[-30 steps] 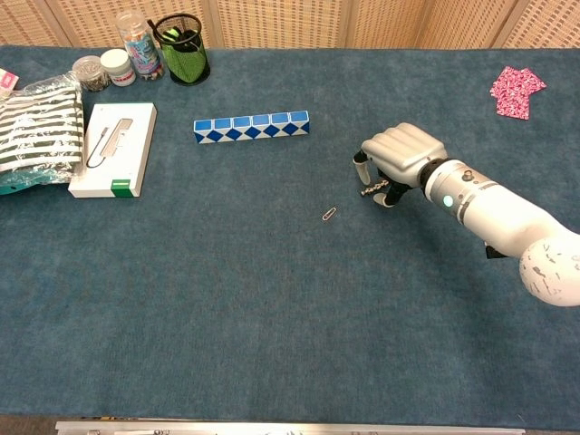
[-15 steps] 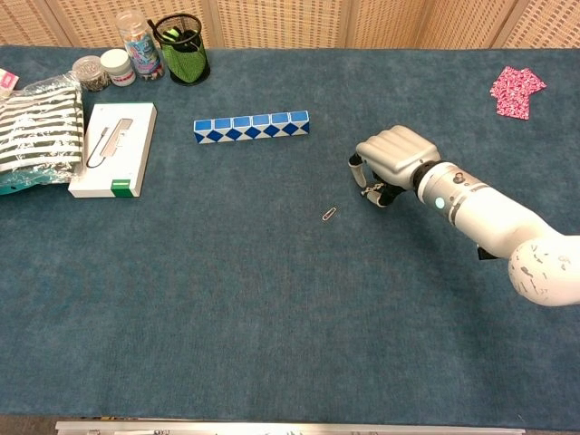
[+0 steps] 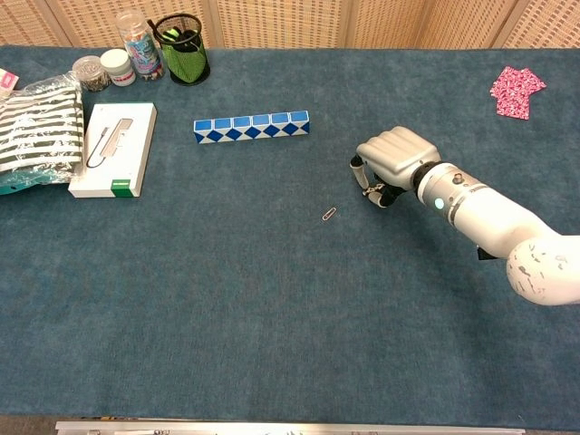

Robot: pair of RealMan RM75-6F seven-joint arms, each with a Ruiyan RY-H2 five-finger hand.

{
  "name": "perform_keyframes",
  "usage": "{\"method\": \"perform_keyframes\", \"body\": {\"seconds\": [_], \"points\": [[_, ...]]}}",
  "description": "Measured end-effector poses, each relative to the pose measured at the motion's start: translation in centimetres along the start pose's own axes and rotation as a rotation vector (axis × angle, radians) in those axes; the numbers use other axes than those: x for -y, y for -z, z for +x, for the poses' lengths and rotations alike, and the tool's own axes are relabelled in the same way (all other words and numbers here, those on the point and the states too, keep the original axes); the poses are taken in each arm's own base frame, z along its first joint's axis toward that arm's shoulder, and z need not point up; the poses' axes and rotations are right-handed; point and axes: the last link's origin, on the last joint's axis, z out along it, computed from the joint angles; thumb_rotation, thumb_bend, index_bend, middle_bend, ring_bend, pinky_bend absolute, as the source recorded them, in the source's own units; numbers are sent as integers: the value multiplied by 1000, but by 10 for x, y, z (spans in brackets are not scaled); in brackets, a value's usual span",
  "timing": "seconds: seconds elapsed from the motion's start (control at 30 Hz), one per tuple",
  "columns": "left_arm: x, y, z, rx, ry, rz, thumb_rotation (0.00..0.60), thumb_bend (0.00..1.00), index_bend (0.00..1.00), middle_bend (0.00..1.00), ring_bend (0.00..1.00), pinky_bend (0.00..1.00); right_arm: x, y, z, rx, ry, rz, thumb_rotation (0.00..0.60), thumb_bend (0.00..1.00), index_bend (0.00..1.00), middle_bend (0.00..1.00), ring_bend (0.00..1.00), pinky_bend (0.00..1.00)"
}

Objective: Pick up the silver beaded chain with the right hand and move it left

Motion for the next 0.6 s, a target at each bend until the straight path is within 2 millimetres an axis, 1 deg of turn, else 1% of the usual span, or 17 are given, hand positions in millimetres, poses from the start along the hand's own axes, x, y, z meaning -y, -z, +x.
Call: {"method": "perform_keyframes", "body": {"seconds": [0.13,0.3,0.6], "points": [[0,0,0,1,0,1,600,104,0,58,31,42,-1,0,0,-1,-1,-3,600,262,532,992,1000,1000],[0,-1,0,1,1,1,600,104,0,58,31,42,-1,-1,-2,3,3,-6,600,265,537,992,1000,1000],[0,-1,0,0,1,3,600,104,0,58,31,42,0,-1,-1,-5,-18,0,600,287,593,999,1000,1000]]}}
